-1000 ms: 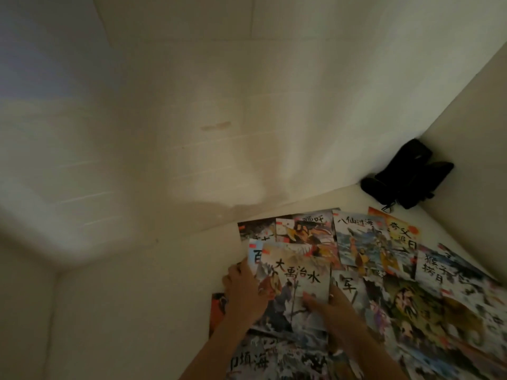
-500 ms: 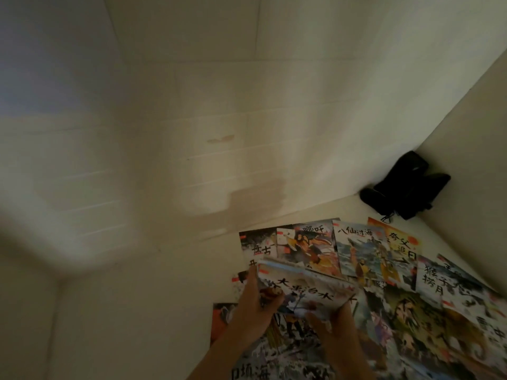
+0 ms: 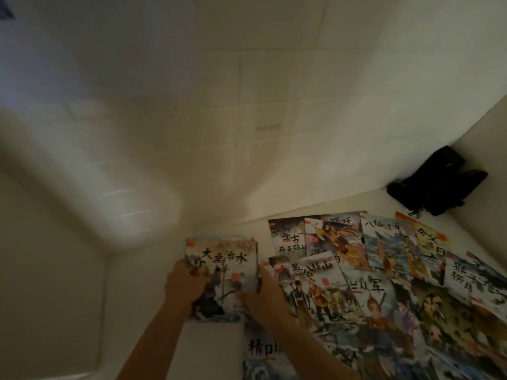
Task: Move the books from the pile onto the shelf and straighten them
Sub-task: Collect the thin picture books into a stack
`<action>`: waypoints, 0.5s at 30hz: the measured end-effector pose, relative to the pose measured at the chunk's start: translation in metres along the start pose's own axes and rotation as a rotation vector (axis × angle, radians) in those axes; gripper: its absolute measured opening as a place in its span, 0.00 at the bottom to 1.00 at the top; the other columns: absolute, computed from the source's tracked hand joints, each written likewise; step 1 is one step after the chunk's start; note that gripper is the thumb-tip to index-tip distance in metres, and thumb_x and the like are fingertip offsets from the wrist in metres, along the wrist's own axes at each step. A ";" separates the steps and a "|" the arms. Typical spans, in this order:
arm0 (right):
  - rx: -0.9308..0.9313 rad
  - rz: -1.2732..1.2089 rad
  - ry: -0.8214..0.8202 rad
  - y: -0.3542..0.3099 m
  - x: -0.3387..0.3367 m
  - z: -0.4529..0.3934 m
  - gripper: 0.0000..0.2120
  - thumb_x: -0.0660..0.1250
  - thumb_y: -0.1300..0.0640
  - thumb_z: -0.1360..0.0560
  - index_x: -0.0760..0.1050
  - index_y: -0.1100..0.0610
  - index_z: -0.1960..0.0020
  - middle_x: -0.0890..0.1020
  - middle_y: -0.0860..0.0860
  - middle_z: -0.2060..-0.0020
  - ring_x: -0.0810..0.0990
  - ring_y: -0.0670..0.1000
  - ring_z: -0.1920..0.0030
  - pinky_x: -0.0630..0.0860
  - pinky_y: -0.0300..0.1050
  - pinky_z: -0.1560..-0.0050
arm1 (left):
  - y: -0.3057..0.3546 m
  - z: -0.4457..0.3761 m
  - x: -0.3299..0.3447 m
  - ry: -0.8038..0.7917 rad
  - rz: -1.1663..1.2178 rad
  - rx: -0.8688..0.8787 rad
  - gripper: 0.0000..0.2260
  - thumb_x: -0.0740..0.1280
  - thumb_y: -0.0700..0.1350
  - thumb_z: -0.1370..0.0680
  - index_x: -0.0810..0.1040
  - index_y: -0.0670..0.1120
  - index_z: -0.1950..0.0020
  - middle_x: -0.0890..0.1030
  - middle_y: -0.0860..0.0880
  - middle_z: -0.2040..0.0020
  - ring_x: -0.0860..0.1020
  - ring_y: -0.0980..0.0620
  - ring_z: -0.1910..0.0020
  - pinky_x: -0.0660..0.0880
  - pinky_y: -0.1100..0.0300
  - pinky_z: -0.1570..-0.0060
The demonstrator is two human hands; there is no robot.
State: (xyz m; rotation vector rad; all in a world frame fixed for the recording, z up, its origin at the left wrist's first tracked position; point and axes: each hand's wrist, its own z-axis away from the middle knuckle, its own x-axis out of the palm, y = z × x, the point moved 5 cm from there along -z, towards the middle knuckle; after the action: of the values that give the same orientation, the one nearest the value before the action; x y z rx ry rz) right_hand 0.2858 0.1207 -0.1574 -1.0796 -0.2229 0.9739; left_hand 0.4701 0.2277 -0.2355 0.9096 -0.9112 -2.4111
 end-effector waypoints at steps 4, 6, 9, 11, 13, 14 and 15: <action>-0.005 0.104 -0.040 -0.005 0.022 -0.016 0.30 0.64 0.53 0.22 0.58 0.58 0.24 0.71 0.54 0.30 0.72 0.54 0.32 0.73 0.39 0.41 | 0.026 0.026 -0.038 0.255 -0.165 -0.006 0.15 0.69 0.44 0.28 0.74 0.35 0.48 0.78 0.35 0.54 0.78 0.37 0.57 0.75 0.50 0.62; -0.011 0.133 -0.022 -0.003 0.008 -0.012 0.32 0.65 0.54 0.22 0.55 0.57 0.23 0.68 0.52 0.28 0.69 0.51 0.30 0.69 0.41 0.33 | 0.040 0.041 -0.038 0.349 -0.193 0.032 0.20 0.72 0.44 0.28 0.73 0.38 0.39 0.74 0.34 0.43 0.74 0.35 0.47 0.73 0.47 0.50; -0.069 0.196 0.122 0.002 -0.042 0.003 0.24 0.66 0.58 0.23 0.67 0.54 0.28 0.74 0.50 0.33 0.74 0.48 0.36 0.73 0.40 0.37 | 0.056 0.079 -0.011 0.375 -0.252 0.206 0.28 0.73 0.42 0.28 0.69 0.40 0.31 0.67 0.32 0.35 0.66 0.33 0.36 0.63 0.44 0.36; -0.128 0.363 0.283 0.009 -0.087 0.013 0.19 0.66 0.55 0.22 0.72 0.54 0.32 0.78 0.51 0.38 0.76 0.48 0.40 0.72 0.37 0.43 | 0.057 0.112 0.024 0.289 -0.283 0.259 0.28 0.73 0.41 0.28 0.68 0.41 0.30 0.64 0.34 0.32 0.62 0.34 0.33 0.61 0.43 0.34; -0.124 0.463 0.394 0.022 -0.127 0.021 0.21 0.68 0.50 0.24 0.72 0.54 0.33 0.76 0.53 0.37 0.75 0.51 0.39 0.70 0.40 0.41 | 0.049 0.139 0.061 0.207 -0.285 0.267 0.30 0.73 0.46 0.28 0.66 0.41 0.30 0.63 0.36 0.32 0.64 0.34 0.33 0.66 0.43 0.37; -0.098 0.515 0.426 0.030 -0.145 0.024 0.24 0.69 0.47 0.25 0.70 0.54 0.32 0.74 0.54 0.35 0.73 0.52 0.36 0.69 0.43 0.39 | 0.044 0.152 0.077 0.174 -0.321 0.243 0.33 0.72 0.51 0.27 0.63 0.42 0.28 0.62 0.36 0.31 0.64 0.34 0.34 0.67 0.44 0.38; -0.050 0.589 0.430 0.040 -0.159 0.026 0.30 0.69 0.43 0.27 0.68 0.53 0.30 0.71 0.54 0.32 0.70 0.54 0.33 0.68 0.47 0.36 | 0.039 0.163 0.093 0.127 -0.373 0.166 0.36 0.70 0.56 0.27 0.58 0.43 0.26 0.60 0.38 0.29 0.63 0.35 0.32 0.66 0.46 0.36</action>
State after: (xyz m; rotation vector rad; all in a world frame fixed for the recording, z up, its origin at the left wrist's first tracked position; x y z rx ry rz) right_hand 0.1552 0.0217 -0.1320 -1.4076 0.4491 1.2241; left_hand 0.2964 0.2184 -0.1544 1.3859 -0.9766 -2.5691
